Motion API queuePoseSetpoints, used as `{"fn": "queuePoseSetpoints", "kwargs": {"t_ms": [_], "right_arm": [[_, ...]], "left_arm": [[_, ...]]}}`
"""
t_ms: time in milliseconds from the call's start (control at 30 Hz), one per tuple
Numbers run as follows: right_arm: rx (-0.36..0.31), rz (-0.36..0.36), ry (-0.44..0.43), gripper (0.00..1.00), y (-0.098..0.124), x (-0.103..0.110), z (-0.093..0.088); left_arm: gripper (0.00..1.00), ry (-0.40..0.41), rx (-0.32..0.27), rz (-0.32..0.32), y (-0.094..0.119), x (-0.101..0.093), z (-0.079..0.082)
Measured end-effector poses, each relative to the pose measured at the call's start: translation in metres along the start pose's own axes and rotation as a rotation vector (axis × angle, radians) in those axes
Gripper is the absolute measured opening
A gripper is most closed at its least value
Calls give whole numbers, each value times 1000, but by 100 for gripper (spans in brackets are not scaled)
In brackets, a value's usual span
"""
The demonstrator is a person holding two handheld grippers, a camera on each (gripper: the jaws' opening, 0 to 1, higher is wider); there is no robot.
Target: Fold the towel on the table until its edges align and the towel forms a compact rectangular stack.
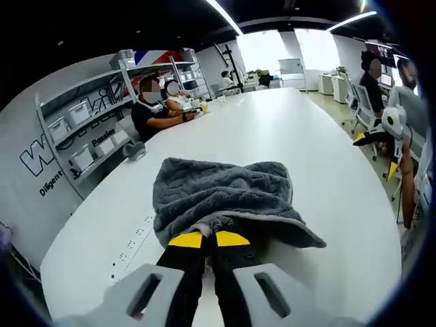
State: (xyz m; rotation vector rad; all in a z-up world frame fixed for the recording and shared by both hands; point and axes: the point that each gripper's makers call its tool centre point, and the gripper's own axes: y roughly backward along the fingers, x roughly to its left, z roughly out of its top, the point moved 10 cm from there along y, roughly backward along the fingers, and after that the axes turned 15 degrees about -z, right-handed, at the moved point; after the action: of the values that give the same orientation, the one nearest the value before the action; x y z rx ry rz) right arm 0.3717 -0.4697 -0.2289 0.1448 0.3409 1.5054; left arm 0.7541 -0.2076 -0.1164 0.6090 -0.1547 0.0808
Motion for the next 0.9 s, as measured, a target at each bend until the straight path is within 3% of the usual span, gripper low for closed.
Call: {"fn": "queuePoseSetpoints", "kwargs": {"t_ms": [600, 900], "right_arm": [[-22, -27, -28, 95, 7, -8, 0], [-29, -40, -38, 95, 14, -8, -1]], "left_arm": [[4, -96, -39, 56, 24, 5, 52], [4, -132, -50, 55, 37, 3, 78]]}}
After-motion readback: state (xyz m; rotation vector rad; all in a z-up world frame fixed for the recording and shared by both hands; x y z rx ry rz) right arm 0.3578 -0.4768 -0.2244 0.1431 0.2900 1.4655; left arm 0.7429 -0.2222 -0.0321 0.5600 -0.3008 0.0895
